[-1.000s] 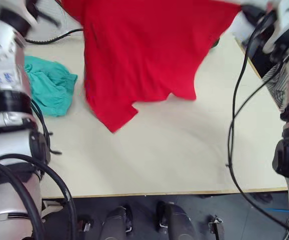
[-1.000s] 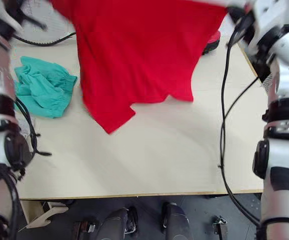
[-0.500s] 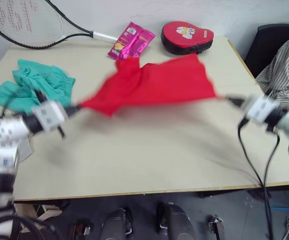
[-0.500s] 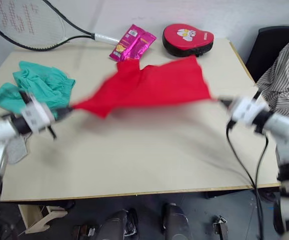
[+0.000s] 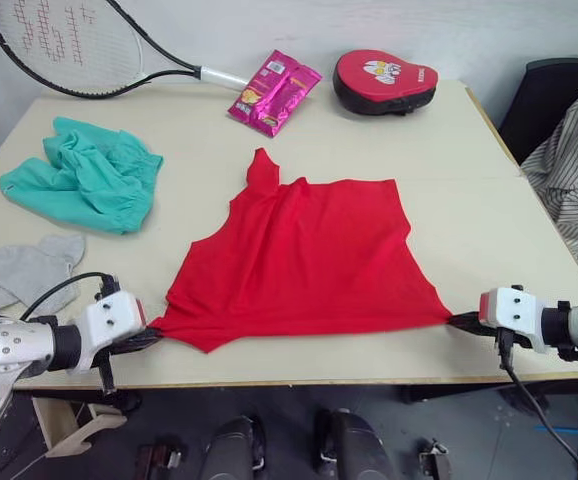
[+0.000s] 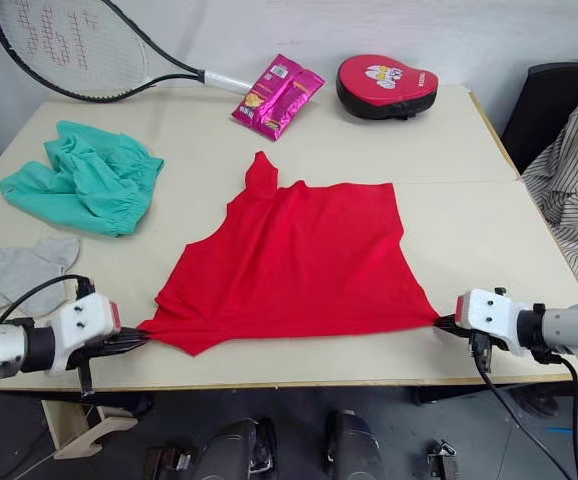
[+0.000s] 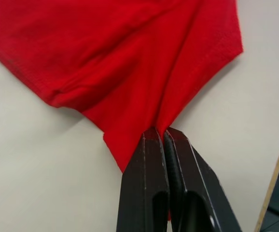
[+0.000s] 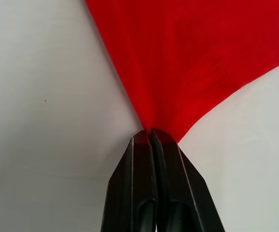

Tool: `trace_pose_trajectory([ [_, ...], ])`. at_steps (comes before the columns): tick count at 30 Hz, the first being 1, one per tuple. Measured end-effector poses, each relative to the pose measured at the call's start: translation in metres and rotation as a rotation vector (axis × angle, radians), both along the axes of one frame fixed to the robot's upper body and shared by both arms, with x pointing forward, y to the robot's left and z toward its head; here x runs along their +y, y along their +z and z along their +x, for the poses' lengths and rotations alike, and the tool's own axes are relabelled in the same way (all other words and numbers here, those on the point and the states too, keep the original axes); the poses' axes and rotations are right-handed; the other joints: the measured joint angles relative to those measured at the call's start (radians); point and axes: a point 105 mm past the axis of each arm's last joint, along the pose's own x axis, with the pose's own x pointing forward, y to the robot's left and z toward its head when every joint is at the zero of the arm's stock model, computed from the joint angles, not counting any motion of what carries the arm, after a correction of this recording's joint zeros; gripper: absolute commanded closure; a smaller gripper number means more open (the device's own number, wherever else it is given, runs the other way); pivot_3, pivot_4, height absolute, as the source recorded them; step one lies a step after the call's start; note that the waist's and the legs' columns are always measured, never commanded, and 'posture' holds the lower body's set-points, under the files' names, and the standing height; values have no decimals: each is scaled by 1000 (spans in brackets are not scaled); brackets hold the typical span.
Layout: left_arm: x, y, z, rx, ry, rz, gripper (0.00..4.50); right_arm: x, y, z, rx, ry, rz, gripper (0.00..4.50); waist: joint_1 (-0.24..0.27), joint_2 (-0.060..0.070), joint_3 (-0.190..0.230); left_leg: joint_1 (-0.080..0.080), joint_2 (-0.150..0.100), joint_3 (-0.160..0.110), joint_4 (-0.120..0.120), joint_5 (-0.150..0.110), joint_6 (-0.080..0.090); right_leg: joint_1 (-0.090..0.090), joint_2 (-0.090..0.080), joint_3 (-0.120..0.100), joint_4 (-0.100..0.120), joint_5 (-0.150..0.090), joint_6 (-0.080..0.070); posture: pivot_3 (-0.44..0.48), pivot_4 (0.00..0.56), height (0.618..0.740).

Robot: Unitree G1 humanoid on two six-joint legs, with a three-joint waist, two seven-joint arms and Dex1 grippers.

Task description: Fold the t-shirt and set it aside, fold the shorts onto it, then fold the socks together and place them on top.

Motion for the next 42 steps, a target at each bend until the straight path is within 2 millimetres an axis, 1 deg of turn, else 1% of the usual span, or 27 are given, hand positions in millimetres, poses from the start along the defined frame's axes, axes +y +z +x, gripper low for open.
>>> trace_pose_trajectory([
  [3, 0, -7, -16, 150, -29, 5, 4487, 5, -2, -18, 185, -5, 23, 4500, -2, 0, 0, 0, 1, 0, 0, -1, 0, 0, 1, 0, 0, -1, -1, 0, 150, 740],
  [5, -2, -7, -15, 202, -61, 9, 4487, 8, 1, -18, 259, -22, 51, 4500, -3, 0, 0, 0, 1, 0, 1, -2, 1, 0, 1, -1, 0, -1, -1, 0, 150, 740],
  [6, -4, -2, -8, 191, -78, 5, 4487, 12, 9, -9, 235, -22, 63, 4500, -4, 1, 1, -1, 2, 0, 2, -3, 3, -1, 1, 0, 0, 0, -2, 0, 150, 740],
  [7, -6, 8, 7, 143, -100, 8, 4487, 19, 26, 10, 155, -19, 96, 4500, -4, 1, 0, -1, 3, 1, 1, -2, 3, 0, 3, -1, -5, 1, -4, 0, 150, 740],
  [8, -8, 14, 17, 101, -109, 11, 4487, 22, 35, 19, 102, -14, 107, 4500, -4, 1, 0, -2, 4, 1, 1, -2, 2, -1, 4, -1, -6, 2, -5, 0, 150, 740],
  [9, -11, 26, 36, 19, -112, 1, 4487, 23, 48, 37, 10, -26, 131, 4500, -3, 1, 0, 0, 5, 1, 2, -1, 1, 1, 6, -1, -6, 3, -5, 0, 150, 740],
  [10, -17, 47, 70, -132, -89, -34, 4487, 25, 70, 65, -136, -60, 170, 4500, 0, 2, 0, -1, 5, 1, 2, 0, 1, 1, 7, -1, -6, 4, -4, 0, 150, 740],
  [11, -21, 62, 90, -229, -73, -48, 4487, 29, 85, 81, -231, -73, 190, 4500, 3, 1, 1, -5, 5, 1, 2, 3, 1, -2, 8, -2, -6, 8, -5, 0, 150, 740],
  [12, -27, 86, 122, -382, -26, -76, 4487, 31, 110, 105, -371, -118, 224, 4500, 7, 1, 1, -5, 5, 1, 3, 10, -1, -2, 9, -1, -4, 10, -4, 0, 150, 740],
  [13, -32, 115, 148, -539, 21, -99, 4487, 34, 137, 124, -507, -154, 258, 4500, 11, 0, 2, -8, 5, 2, 5, 12, 1, -6, 11, 0, -1, 10, -4, 0, 150, 740],
  [15, -40, 186, 175, -890, 87, -101, 4487, 41, 198, 143, -785, -187, 300, 4500, 12, -1, 1, -19, 5, 4, 5, 15, 0, -18, 11, 1, 5, 10, -4, 0, 150, 740],
  [16, -37, 220, 181, -1051, 148, -114, 4487, 38, 225, 147, -905, -225, 323, 4500, 12, -2, 1, -23, 5, 5, 5, 15, 1, -23, 11, 1, 4, 10, -3, 0, 150, 740],
  [17, -28, 264, 179, -1248, 229, -132, 4487, 33, 258, 147, -1046, -268, 351, 4500, 9, -2, 1, -30, 5, 7, 4, 15, 1, -30, 11, 1, 2, 10, -3, 0, 150, 740],
  [19, -17, 320, 160, -1502, 303, -163, 4487, 24, 305, 134, -1261, -314, 398, 4500, -1, -2, 1, -35, 4, 9, 2, 14, 2, -37, 11, -1, 2, 9, -2, 0, 150, 740],
  [21, -11, 351, 142, -1661, 314, -171, 4487, 17, 330, 122, -1399, -331, 392, 4500, -6, -2, 1, -33, 4, 11, 1, 11, 4, -37, 11, -6, 2, 9, -2, 0, 150, 740],
  [23, -11, 363, 126, -1753, 241, -157, 4487, 12, 344, 111, -1507, -321, 358, 4500, -8, -2, 1, -32, 4, 16, 1, 9, 5, -36, 13, -13, 1, 7, 1, 0, 150, 740],
  [25, -12, 352, 123, -1731, 146, -110, 4487, 6, 340, 108, -1522, -311, 310, 4500, -8, -2, 1, -31, 4, 23, 2, 7, 7, -36, 13, -14, 0, 6, 3, 0, 150, 740],
  [27, -8, 317, 133, -1608, 70, -46, 4487, 1, 320, 113, -1472, -295, 265, 4500, -10, -2, 1, -28, 4, 33, 3, 6, 9, -33, 13, -11, 2, 6, 3, 0, 150, 740],
  [29, -2, 268, 146, -1433, 29, -18, 4487, -2, 289, 122, -1371, -271, 221, 4500, -13, -1, 2, -17, 5, 35, 6, 7, 10, -24, 13, -8, 3, 8, 5, 0, 150, 740],
  [30, 2, 236, 148, -1329, 3, 11, 4487, -2, 268, 125, -1304, -242, 187, 4500, -19, -1, 2, -13, 5, 35, 7, 7, 11, -20, 13, -7, 0, 9, 5, 0, 150, 740],
  [32, 9, 177, 144, -1148, -56, 86, 4487, -5, 227, 127, -1187, -189, 102, 4500, -25, -2, 2, -4, 5, 33, 5, 7, 11, -16, 12, 2, 4, 9, 5, 0, 150, 740],
  [34, 12, 112, 123, -923, -129, 157, 4487, -9, 174, 119, -1057, -117, 7, 4500, -32, -2, 2, -1, 6, 32, 4, 6, 10, -15, 7, 11, 5, 9, 4, 0, 150, 740],
  [36, 9, 62, 98, -722, -167, 174, 4487, -12, 122, 106, -918, -57, -56, 4500, -32, -2, 2, -2, 7, 32, 4, 6, 9, -16, 6, 11, 10, 7, 3, 0, 150, 740],
  [37, 6, 43, 84, -628, -169, 172, 4487, -12, 95, 96, -839, -37, -66, 4500, -32, -2, 2, -3, 7, 32, 3, 6, 8, -18, 5, 11, 10, 7, 2, 0, 150, 740],
  [38, 3, 29, 69, -535, -180, 178, 4487, -12, 69, 85, -757, -20, -69, 4500, -31, -2, 2, -3, 7, 32, 4, 5, 8, -18, 5, 11, 10, 5, 2, 0, 150, 740],
  [39, 1, 22, 59, -475, -189, 188, 4487, -12, 53, 77, -699, -12, -73, 4500, -30, -2, 2, -2, 6, 32, 5, 5, 7, -18, 5, 11, 10, 4, 2, 0, 150, 740],
  [42, -3, 10, 24, -268, -206, 210, 4487, -12, 26, 50, -546, 26, -94, 4500, -31, 0, 1, 3, 6, 31, 5, 4, 6, -15, 4, 12, 11, 4, 1, 0, 150, 740],
])
